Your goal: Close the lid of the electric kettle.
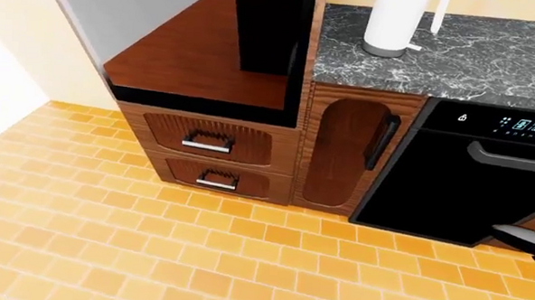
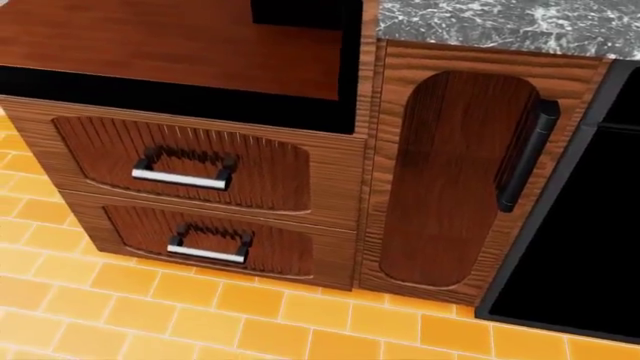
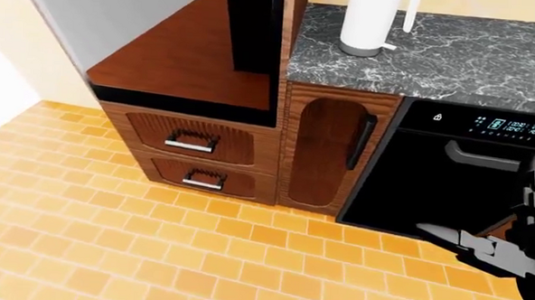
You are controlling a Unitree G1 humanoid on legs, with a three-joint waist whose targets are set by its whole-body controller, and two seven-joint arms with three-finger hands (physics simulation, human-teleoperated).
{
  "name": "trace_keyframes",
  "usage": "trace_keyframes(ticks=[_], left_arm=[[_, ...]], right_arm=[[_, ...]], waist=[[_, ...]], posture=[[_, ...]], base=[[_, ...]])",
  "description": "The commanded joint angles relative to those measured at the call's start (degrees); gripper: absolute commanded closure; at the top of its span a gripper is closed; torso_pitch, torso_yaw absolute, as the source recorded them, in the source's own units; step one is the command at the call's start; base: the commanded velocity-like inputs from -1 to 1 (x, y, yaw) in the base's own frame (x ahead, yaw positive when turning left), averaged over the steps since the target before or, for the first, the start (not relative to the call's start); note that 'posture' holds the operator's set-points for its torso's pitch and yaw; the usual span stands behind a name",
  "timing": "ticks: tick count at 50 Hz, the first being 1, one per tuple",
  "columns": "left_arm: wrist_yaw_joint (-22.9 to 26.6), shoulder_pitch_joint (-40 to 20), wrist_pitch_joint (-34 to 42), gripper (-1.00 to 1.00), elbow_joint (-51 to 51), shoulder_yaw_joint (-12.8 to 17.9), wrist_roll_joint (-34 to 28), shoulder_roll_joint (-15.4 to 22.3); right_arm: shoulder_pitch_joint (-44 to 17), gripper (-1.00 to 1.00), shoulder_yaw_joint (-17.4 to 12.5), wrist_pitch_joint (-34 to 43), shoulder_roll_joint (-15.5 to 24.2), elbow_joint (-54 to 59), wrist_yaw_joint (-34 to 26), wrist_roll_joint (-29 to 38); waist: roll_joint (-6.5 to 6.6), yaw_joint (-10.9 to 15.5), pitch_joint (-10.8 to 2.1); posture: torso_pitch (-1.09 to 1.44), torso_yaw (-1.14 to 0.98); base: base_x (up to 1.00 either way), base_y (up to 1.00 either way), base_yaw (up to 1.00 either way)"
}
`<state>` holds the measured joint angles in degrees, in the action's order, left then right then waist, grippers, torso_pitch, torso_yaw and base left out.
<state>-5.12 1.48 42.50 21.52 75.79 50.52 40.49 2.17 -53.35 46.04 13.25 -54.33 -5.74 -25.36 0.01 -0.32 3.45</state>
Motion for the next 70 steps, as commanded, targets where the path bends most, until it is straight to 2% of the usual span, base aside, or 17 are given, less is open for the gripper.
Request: trace_keyframes(ticks=[1, 27, 28, 31, 36, 39, 44, 46, 47, 48, 50, 56, 62, 65, 66, 68, 70], left_arm=[[0.13, -0.26, -1.38, -1.0, 1.85, 1.06, 0.54, 1.69], [0.52, -0.35, -1.78, -1.0, 1.62, 0.68, 0.19, 1.57], [0.5, -0.36, -1.78, -1.0, 1.56, 0.73, 0.22, 1.59], [0.54, -0.35, -1.84, -1.0, 1.53, 0.73, 0.18, 1.57], [0.5, -0.35, -1.88, -1.0, 1.58, 0.72, 0.19, 1.56], [0.49, -0.39, -2.04, -1.0, 1.54, 0.51, 0.1, 1.48], [0.43, -0.42, -1.97, -1.0, 1.67, 0.47, 0.14, 1.49], [0.51, -0.35, -1.99, -1.0, 1.58, 0.57, 0.11, 1.49], [0.47, -0.34, -1.86, -1.0, 1.55, 0.76, 0.24, 1.59], [0.45, -0.34, -1.83, -1.0, 1.5, 0.83, 0.29, 1.62], [0.46, -0.32, -1.91, -1.0, 1.52, 0.71, 0.18, 1.53], [0.42, -0.37, -1.89, -1.0, 1.47, 0.78, 0.32, 1.66], [0.11, -0.26, -1.46, -1.0, 1.89, 1.1, 0.75, 1.73], [0.04, -0.31, -1.41, -1.0, 1.88, 1.18, 0.86, 1.88], [0.09, -0.32, -1.52, -1.0, 1.82, 1.09, 0.78, 1.85], [0.24, -0.34, -1.77, -1.0, 1.59, 0.96, 0.59, 1.84], [0.34, -0.27, -1.86, -1.0, 1.53, 1.01, 0.53, 1.79]], right_arm=[[-0.34, -1.0, 0.01, -1.63, 0.81, -1.14, 0.22, -0.16], [-0.55, -1.0, -0.19, -1.3, 0.86, -1.08, 0.73, -0.43], [-0.43, -1.0, 0.12, -2.06, 0.81, -0.48, 0.47, -0.09], [-0.33, -1.0, 0.27, -2.19, 0.84, -0.44, 0.53, -0.03], [-0.23, -1.0, -0.31, -1.98, 0.73, -0.83, 0.65, -0.77], [-0.05, -1.0, 0.06, -2.54, 0.64, -0.46, 0.64, -0.49], [-0.04, -1.0, -0.24, -2.45, 0.65, -0.48, 0.74, -0.86], [0.09, -1.0, 0.04, -2.53, 0.67, -0.53, 0.75, -0.61], [0.09, -1.0, 0.21, -2.72, 0.64, -0.36, 0.72, -0.37], [0.11, -1.0, 0.34, -2.86, 0.64, -0.24, 0.62, -0.23], [0.19, -1.0, 0.37, -3.0, 0.52, -0.28, 0.52, -0.09], [0.01, -1.0, 0.25, -2.73, 0.64, -0.31, 0.55, -0.06], [0.17, -1.0, 0.72, -3.14, 0.36, 0.1, 0.36, 0.72], [0.04, -1.0, 0.6, -2.62, 0.41, -0.29, 0.47, 0.59], [0.08, -1.0, 0.49, -2.3, 0.44, -0.64, 0.49, 0.49], [-0.04, -1.0, 0.23, -2.27, 0.43, -0.71, 0.47, 0.34], [-0.03, -1.0, 0.22, -2.05, 0.47, -0.98, 0.58, 0.38]], waist=[[0.4, 0.02, -0.56], [0.56, 0.16, -0.68], [0.71, 0.19, -2.02], [1.26, 0.3, -0.03], [1.73, 0.49, -0.29], [3.26, 0.64, -0.34], [0.86, 1.49, -0.42], [-0.93, 1.65, -0.84], [-3.07, 1.59, -1.69], [-3.49, 1.6, -2.19], [-2.59, 1.05, -0.64], [-0.25, 0.34, -0.46], [1.57, -0.39, -1.2], [4.53, -0.7, -1.82], [2.51, -0.13, -1.11], [4.31, -0.09, 0.01], [3.99, 0.59, -0.75]], posture=[[0.0, 0.0], [0.0, 0.0], [0.0, 0.0], [0.0, 0.0], [0.0, 0.0], [0.0, 0.0], [0.0, 0.0], [0.0, 0.0], [0.0, 0.0], [0.0, 0.0], [0.0, 0.0], [0.0, 0.0], [0.0, 0.0], [0.0, 0.0], [0.0, 0.0], [0.0, 0.0], [0.0, 0.0]], base=[[0.0, 0.0, 0.0], [0.0, 0.0, 0.0], [0.12, 0.0, 0.0], [0.19, -0.02, 0.0], [0.21, -0.11, 0.0], [0.25, -0.26, 0.0], [0.26, -0.26, 0.0], [0.26, -0.28, 0.0], [0.27, -0.24, 0.0], [0.26, -0.23, 0.0], [0.26, -0.22, 0.0], [0.27, -0.19, 0.0], [0.27, -0.05, 0.0], [0.31, 0.0, 0.0], [0.31, 0.0, 0.0], [0.31, 0.0, 0.0], [0.32, 0.0, 0.0]])
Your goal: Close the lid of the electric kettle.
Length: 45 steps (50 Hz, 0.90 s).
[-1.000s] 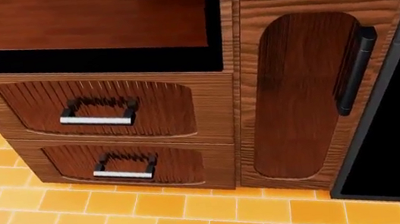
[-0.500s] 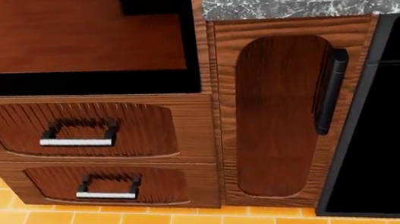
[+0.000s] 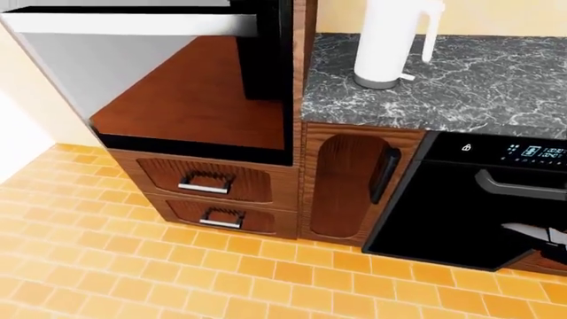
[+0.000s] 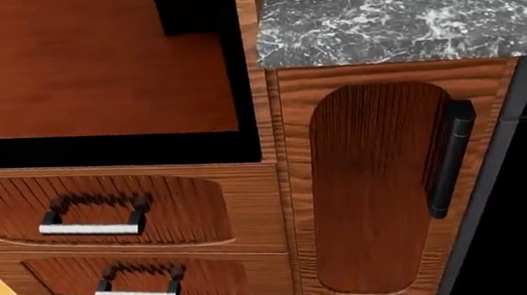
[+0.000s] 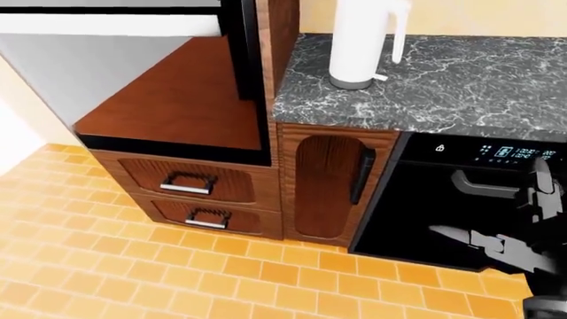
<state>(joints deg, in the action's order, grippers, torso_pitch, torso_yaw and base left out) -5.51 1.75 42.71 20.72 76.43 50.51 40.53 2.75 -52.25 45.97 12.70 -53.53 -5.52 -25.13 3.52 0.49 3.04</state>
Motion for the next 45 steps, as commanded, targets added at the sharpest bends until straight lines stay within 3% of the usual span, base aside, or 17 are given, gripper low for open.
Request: trace_keyframes(ticks=[1, 6, 8, 9, 11, 15, 17, 18, 19, 21, 22, 29, 34, 35, 37, 45], left_arm=[[0.8, -0.53, -2.11, -1.0, 2.22, 0.41, 0.54, 1.73], [0.82, -0.44, -2.0, -1.0, 2.41, 0.54, 0.63, 1.69], [0.7, -0.41, -1.83, -1.0, 2.56, 0.66, 0.78, 1.72], [0.7, -0.36, -1.8, -1.0, 2.72, 0.63, 0.76, 1.64], [0.6, -0.34, -1.59, -1.0, 2.84, 0.81, 0.96, 1.69], [0.67, -0.38, -1.78, -1.0, 2.81, 0.58, 0.76, 1.57], [0.61, -0.36, -1.64, -1.0, 2.83, 0.77, 0.93, 1.65], [0.64, -0.3, -1.65, -1.0, 2.79, 0.86, 0.91, 1.64], [0.62, -0.31, -1.63, -1.0, 2.78, 0.89, 0.96, 1.62], [0.49, -0.4, -1.68, -1.0, 2.86, 0.67, 0.92, 1.61], [0.55, -0.41, -1.83, -1.0, 2.81, 0.51, 0.79, 1.53], [0.42, -0.44, -1.7, -1.0, 2.85, 0.58, 0.94, 1.64], [0.3, -0.51, -1.69, -1.0, 2.82, 0.49, 0.94, 1.68], [0.29, -0.54, -1.76, -1.0, 2.83, 0.36, 0.85, 1.67], [0.27, -0.65, -1.88, -1.0, 2.79, 0.12, 0.75, 1.68], [0.44, -0.72, -2.14, -1.0, 2.58, -0.04, 0.57, 1.65]], right_arm=[[-0.57, -1.0, -0.62, -2.31, 1.01, -1.57, 0.32, 0.6], [-0.69, -1.0, -0.68, -2.43, 0.93, -1.4, 0.42, 0.52], [-0.8, -1.0, -0.67, -2.46, 0.94, -1.28, 0.54, 0.55], [-0.72, -1.0, -0.56, -2.6, 0.93, -1.16, 0.5, 0.71], [-0.88, -1.0, -1.15, -2.33, 1.01, -1.17, 0.68, 0.12], [-0.9, -1.0, -0.86, -2.56, 0.97, -1.03, 1.2, 0.08], [-0.96, -1.0, -0.94, -2.39, 0.99, -0.82, 1.56, -0.18], [-0.9, -1.0, -1.0, -2.49, 0.96, -0.81, 1.55, -0.32], [-0.86, -1.0, -0.9, -2.65, 0.96, -0.81, 1.63, -0.25], [-0.88, -1.0, -0.75, -2.2, 1.07, -0.97, 2.0, -0.63], [-0.84, -1.0, -0.66, -2.39, 0.97, -0.89, 1.99, -0.63], [-0.72, -1.0, -0.74, -2.59, 0.97, -0.92, 2.19, -0.75], [-0.78, -1.0, -0.58, -2.21, 1.1, -0.72, 2.37, -0.9], [-0.76, -1.0, -0.42, -2.66, 0.95, -0.32, 2.19, -0.84], [-0.75, -1.0, -0.06, -2.81, 1.03, -0.32, 2.16, -0.5], [-0.64, -1.0, -0.34, -2.82, 1.11, -0.3, 1.93, -0.55]], waist=[[0.22, -0.1, -0.28], [-2.85, 0.8, -0.16], [-5.57, 0.84, -1.31], [-4.94, 0.47, -1.46], [-5.62, 0.01, 0.28], [-4.6, -0.95, -0.42], [-3.88, -1.24, -0.23], [-3.68, -1.67, 0.51], [-3.08, -1.91, 0.72], [-0.43, -2.04, 0.05], [-1.79, -2.37, 0.1], [-3.11, -1.45, -0.09], [-3.38, -1.44, 0.07], [-3.07, -1.2, -1.14], [-2.84, -0.51, -0.5], [-2.96, -0.27, -0.41]], posture=[[0.0, 0.0], [0.0, 0.0], [0.0, 0.0], [0.0, 0.0], [0.0, 0.0], [0.0, 0.0], [0.0, 0.0], [0.0, 0.0], [0.0, 0.0], [0.0, 0.0], [0.0, 0.0], [0.0, 0.0], [0.0, 0.0], [0.0, 0.0], [0.0, 0.0], [0.0, 0.0]], base=[[0.3, 0.0, 0.0], [0.32, 0.0, 0.0], [0.31, 0.0, 0.0], [0.31, 0.0, 0.0], [0.32, 0.0, 0.0], [0.24, 0.0, 0.0], [0.04, 0.0, 0.0], [0.02, 0.0, 0.0], [0.0, 0.0, 0.0], [0.0, 0.0, 0.0], [0.01, 0.0, 0.0], [0.0, 0.0, 0.0], [0.01, 0.0, 0.0], [0.06, 0.0, 0.0], [0.06, 0.0, 0.0], [0.06, 0.0, 0.0]])
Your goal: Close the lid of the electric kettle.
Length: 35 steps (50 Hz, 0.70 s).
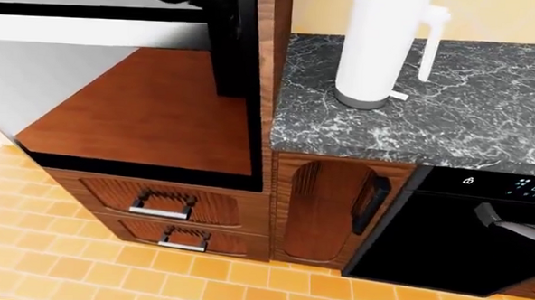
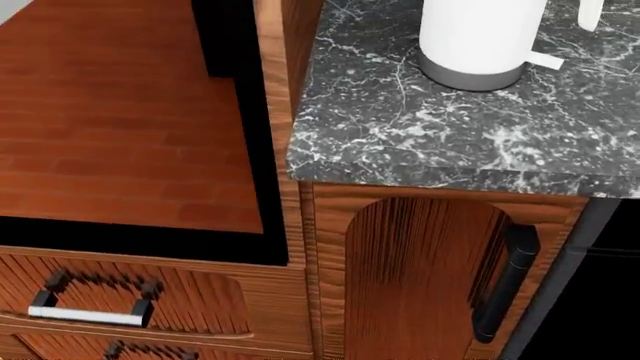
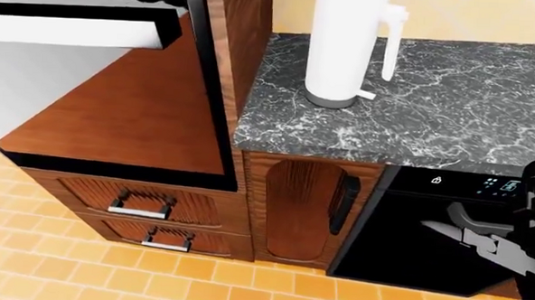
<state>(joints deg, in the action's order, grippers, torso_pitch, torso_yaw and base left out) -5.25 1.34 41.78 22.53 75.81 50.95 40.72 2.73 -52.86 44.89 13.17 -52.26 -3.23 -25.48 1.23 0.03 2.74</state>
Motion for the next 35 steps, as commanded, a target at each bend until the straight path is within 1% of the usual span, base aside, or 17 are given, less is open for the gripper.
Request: trace_keyframes(ticks=[1, 3, 5, 7, 9, 11, 17, 19, 20, 21, 22, 24, 26, 31, 33, 34, 35], left_arm=[[0.26, -0.26, -1.24, -1.0, 0.7, 0.63, 0.11, 1.44], [0.35, -0.24, -1.34, -1.0, 0.67, 0.56, 0.02, 1.37], [0.24, -0.28, -1.18, -1.0, 0.83, 0.59, 0.19, 1.43], [0.18, -0.36, -1.23, -1.0, 0.92, 0.36, 0.12, 1.38], [0.2, -0.37, -1.23, -1.0, 0.92, 0.32, 0.08, 1.37], [0.25, -0.37, -1.28, -1.0, 0.88, 0.3, 0.03, 1.36], [0.26, -0.44, -1.36, -1.0, 0.89, 0.16, -0.05, 1.32], [0.23, -0.41, -1.24, -1.0, 1.02, 0.24, 0.06, 1.3], [0.2, -0.41, -1.24, -1.0, 1.02, 0.26, 0.05, 1.31], [0.27, -0.38, -1.32, -1.0, 1.01, 0.2, -0.03, 1.23], [0.27, -0.38, -1.29, -1.0, 1.05, 0.22, -0.01, 1.24], [0.19, -0.44, -1.27, -1.0, 0.93, 0.27, 0.02, 1.34], [0.36, -0.43, -1.51, -1.0, 0.79, 0.12, -0.17, 1.21], [0.31, -0.27, -1.25, -1.0, 1.0, 0.44, 0.07, 1.23], [0.21, -0.26, -1.07, -1.0, 1.09, 0.62, 0.26, 1.32], [0.19, -0.23, -1.03, -1.0, 1.11, 0.66, 0.27, 1.32], [0.19, -0.21, -1.02, -1.0, 1.13, 0.68, 0.26, 1.31]], right_arm=[[-0.63, -1.0, 0.25, -1.69, 0.62, -1.65, -0.36, -0.24], [-0.55, -1.0, 0.27, -1.63, 0.66, -1.83, -0.45, -0.15], [-0.68, -1.0, 0.33, -1.45, 0.68, -1.88, -0.39, -0.15], [-0.62, -1.0, 0.61, -1.92, 0.63, -1.52, -0.61, 0.31], [-0.55, -1.0, 0.84, -2.29, 0.51, -1.31, -0.85, 0.68], [-0.67, -1.0, 0.88, -2.07, 0.56, -1.39, -0.82, 0.73], [-0.71, -1.0, 0.54, -1.72, 0.53, -1.71, -0.92, 0.67], [-0.74, -1.0, 0.39, -1.45, 0.55, -1.95, -0.88, 0.5], [-0.73, -1.0, 0.29, -1.19, 0.6, -2.19, -0.84, 0.39], [-0.74, -1.0, 0.49, -1.67, 0.46, -1.75, -0.96, 0.64], [-0.72, -1.0, 0.6, -1.95, 0.43, -1.52, -1.05, 0.8], [-0.72, -1.0, 0.13, -1.17, 0.55, -2.19, -0.87, 0.33], [-0.71, -1.0, 0.36, -1.09, 0.56, -2.27, -0.85, 0.54], [-0.7, -1.0, 0.62, -1.47, 0.41, -1.98, -1.07, 0.9], [-0.71, -1.0, 0.7, -1.49, 0.42, -1.94, -1.1, 1.05], [-0.74, -1.0, 0.62, -1.57, 0.37, -1.82, -1.15, 1.02], [-0.69, -1.0, 0.67, -1.66, 0.33, -1.78, -1.2, 1.08]], waist=[[-0.49, 0.04, 0.09], [0.26, -0.19, -0.11], [1.99, -0.16, -0.18], [1.9, 0.0, -0.71], [3.32, -0.06, 0.35], [2.7, 0.47, -0.16], [-0.44, 0.37, 0.25], [-2.4, 0.49, -0.13], [-4.04, 0.71, 0.32], [-3.8, 1.29, -1.28], [-2.39, 0.24, -0.55], [-2.93, 0.17, -0.26], [-2.45, 0.06, -0.54], [-0.38, 0.02, -0.06], [1.33, -0.15, -0.13], [2.66, -0.21, -0.36], [4.62, -0.13, -1.05]], posture=[[0.0, 0.0], [0.0, 0.0], [0.0, 0.0], [0.0, 0.0], [0.0, 0.0], [0.0, 0.0], [0.0, 0.0], [0.0, 0.0], [0.0, 0.0], [0.0, 0.0], [0.0, 0.0], [0.0, 0.0], [0.0, 0.0], [0.0, 0.0], [0.0, 0.0], [0.0, 0.0], [0.0, 0.0]], base=[[0.06, 0.0, 0.0], [0.06, 0.0, 0.0], [0.06, 0.0, 0.0], [0.06, 0.0, 0.0], [0.07, 0.0, 0.0], [0.07, 0.0, 0.0], [0.06, 0.0, 0.0], [0.06, 0.0, 0.0], [0.05, 0.0, 0.0], [0.06, 0.0, 0.0], [0.07, 0.0, 0.0], [0.06, 0.0, 0.0], [0.07, 0.0, 0.0], [0.06, 0.0, 0.0], [0.06, 0.0, 0.0], [0.05, 0.0, 0.0], [0.05, 0.0, 0.0]])
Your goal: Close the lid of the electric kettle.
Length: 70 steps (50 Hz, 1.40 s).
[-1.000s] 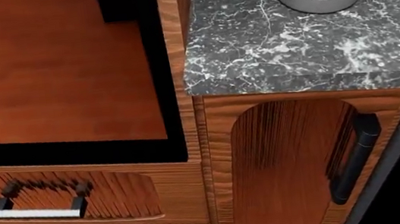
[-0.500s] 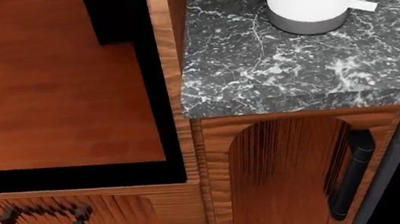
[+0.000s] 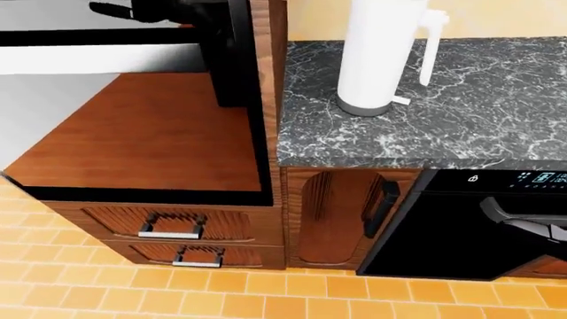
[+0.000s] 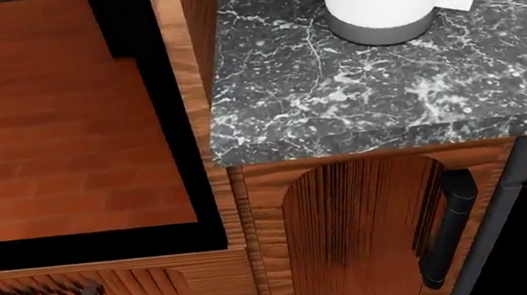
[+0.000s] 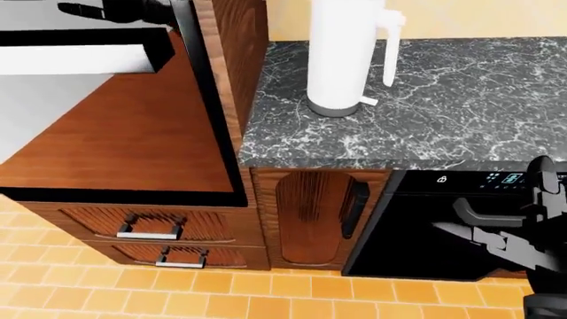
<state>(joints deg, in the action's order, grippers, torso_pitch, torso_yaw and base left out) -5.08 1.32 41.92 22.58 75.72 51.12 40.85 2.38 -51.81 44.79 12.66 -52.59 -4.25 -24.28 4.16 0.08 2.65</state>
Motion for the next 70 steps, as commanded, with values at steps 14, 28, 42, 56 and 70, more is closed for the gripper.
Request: trace_keyframes(ticks=[14, 28, 42, 56, 70], left_arm=[[-0.04, -0.15, -1.01, -1.0, 1.13, 0.99, 0.29, 1.36], [0.13, -0.48, -1.67, -1.0, 0.67, 0.27, -0.25, 1.26], [0.0, -0.45, -1.54, -1.0, 0.67, 0.4, -0.08, 1.34], [-0.1, -0.31, -1.4, -1.0, 0.98, 0.58, 0.21, 1.28], [0.01, -0.42, -1.6, -1.0, 0.88, 0.31, -0.01, 1.28]], right_arm=[[-0.4, -1.0, -0.44, -1.33, 0.87, -1.64, -0.21, -0.1], [-0.4, -1.0, 0.07, -1.97, 0.73, -1.02, -0.44, 0.6], [-0.3, -1.0, 0.13, -1.95, 0.5, -1.07, -0.64, 0.7], [-0.31, -1.0, 0.1, -1.44, 0.49, -1.49, -0.68, 0.8], [-0.44, -1.0, 0.2, -1.43, 0.5, -1.4, -0.79, 1.06]], waist=[[-5.0, -0.13, -0.51], [0.12, 0.22, 0.04], [-5.22, -0.26, -0.53], [-1.13, 0.34, -0.15], [-4.15, -0.22, 0.05]], posture=[[0.0, 0.0], [0.0, 0.0], [0.0, 0.0], [0.0, 0.0], [0.0, 0.0]], base=[[0.06, 0.0, 0.0], [0.06, 0.0, 0.0], [0.06, 0.0, 0.0], [0.1, 0.0, 0.0], [0.16, 0.0, 0.0]])
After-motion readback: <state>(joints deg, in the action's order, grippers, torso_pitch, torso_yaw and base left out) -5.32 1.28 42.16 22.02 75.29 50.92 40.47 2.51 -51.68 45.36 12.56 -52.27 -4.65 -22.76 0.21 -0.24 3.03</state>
